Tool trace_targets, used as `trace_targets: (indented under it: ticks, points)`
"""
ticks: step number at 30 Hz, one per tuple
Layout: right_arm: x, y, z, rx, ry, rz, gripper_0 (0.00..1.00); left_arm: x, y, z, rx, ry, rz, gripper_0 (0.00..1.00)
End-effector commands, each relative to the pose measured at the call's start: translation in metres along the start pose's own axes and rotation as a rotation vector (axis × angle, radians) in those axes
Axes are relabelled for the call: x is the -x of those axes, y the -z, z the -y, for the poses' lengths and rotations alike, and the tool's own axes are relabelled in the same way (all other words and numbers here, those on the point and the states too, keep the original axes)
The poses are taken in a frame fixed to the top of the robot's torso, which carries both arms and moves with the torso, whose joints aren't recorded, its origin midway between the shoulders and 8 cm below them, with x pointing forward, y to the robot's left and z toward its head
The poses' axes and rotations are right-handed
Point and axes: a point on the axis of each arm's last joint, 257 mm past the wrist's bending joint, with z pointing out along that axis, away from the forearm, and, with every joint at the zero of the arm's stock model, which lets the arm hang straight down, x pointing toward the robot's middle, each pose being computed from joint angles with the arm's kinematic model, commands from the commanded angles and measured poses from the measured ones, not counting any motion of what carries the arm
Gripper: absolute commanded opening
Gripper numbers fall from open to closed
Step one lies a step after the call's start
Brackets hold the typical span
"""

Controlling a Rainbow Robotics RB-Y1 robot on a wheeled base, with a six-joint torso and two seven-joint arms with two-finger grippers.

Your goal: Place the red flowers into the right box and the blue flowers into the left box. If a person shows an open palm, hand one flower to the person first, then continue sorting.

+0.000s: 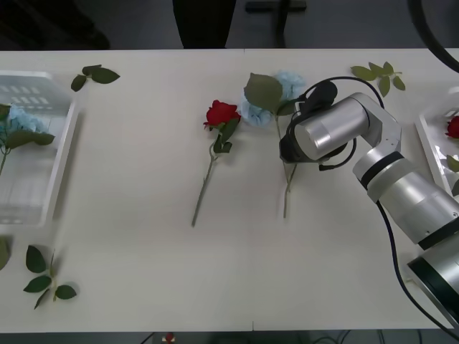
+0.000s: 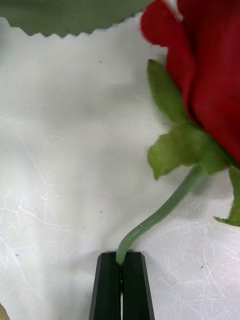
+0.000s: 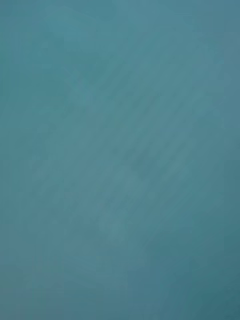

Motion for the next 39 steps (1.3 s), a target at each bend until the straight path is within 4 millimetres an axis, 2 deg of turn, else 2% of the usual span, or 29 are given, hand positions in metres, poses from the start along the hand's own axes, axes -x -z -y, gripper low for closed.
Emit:
trace_targets:
  ticks: [1, 6, 14, 16, 20, 22, 23, 24, 25, 29, 32, 35, 39]
  points:
    - [-0.012, -0.005, -0.002, -0.003, -0.044, -0.028, 0.00, 0.006, -0.007, -0.012, 0.005, 0.009, 0.027, 0.00]
    - [0.010, 0.015, 0.013, -0.039, -0.009, 0.008, 0.00, -0.006, -0.022, -0.017, 0.012, 0.017, 0.019, 0.00]
    - [0.053, 0.073, 0.037, -0.058, 0.061, 0.100, 0.00, -0.014, -0.027, -0.011, -0.005, 0.014, 0.007, 0.00]
    - [0.059, 0.081, 0.038, -0.052, 0.069, 0.118, 0.00, -0.015, -0.028, -0.010, -0.009, 0.015, 0.006, 0.00]
    - [0.076, 0.114, 0.035, 0.005, 0.118, 0.203, 0.00, -0.016, -0.028, -0.004, -0.033, 0.021, 0.008, 0.02]
    - [0.085, 0.134, 0.031, 0.068, 0.129, 0.250, 0.00, -0.016, -0.028, -0.002, -0.043, 0.018, 0.009, 0.20]
    - [0.087, 0.139, 0.029, 0.082, 0.137, 0.263, 0.00, -0.017, -0.029, -0.001, -0.044, 0.018, 0.008, 0.25]
    - [0.091, 0.149, 0.026, 0.108, 0.159, 0.290, 0.00, -0.015, -0.028, 0.000, -0.051, 0.015, 0.013, 0.36]
    - [0.095, 0.160, 0.023, 0.132, 0.177, 0.320, 0.00, -0.015, -0.028, 0.003, -0.060, 0.018, 0.014, 0.40]
    - [0.102, 0.187, 0.013, 0.193, 0.244, 0.396, 0.00, -0.011, -0.026, 0.011, -0.093, 0.015, 0.026, 0.51]
    - [0.104, 0.203, 0.005, 0.241, 0.287, 0.438, 0.00, -0.002, -0.015, 0.018, -0.113, -0.012, 0.031, 0.62]
    - [0.107, 0.218, 0.001, 0.283, 0.321, 0.478, 0.00, 0.007, 0.006, 0.028, -0.131, -0.059, 0.020, 0.68]
    - [0.111, 0.232, -0.001, 0.336, 0.349, 0.518, 0.00, 0.022, 0.041, 0.052, -0.177, -0.136, 0.015, 0.71]
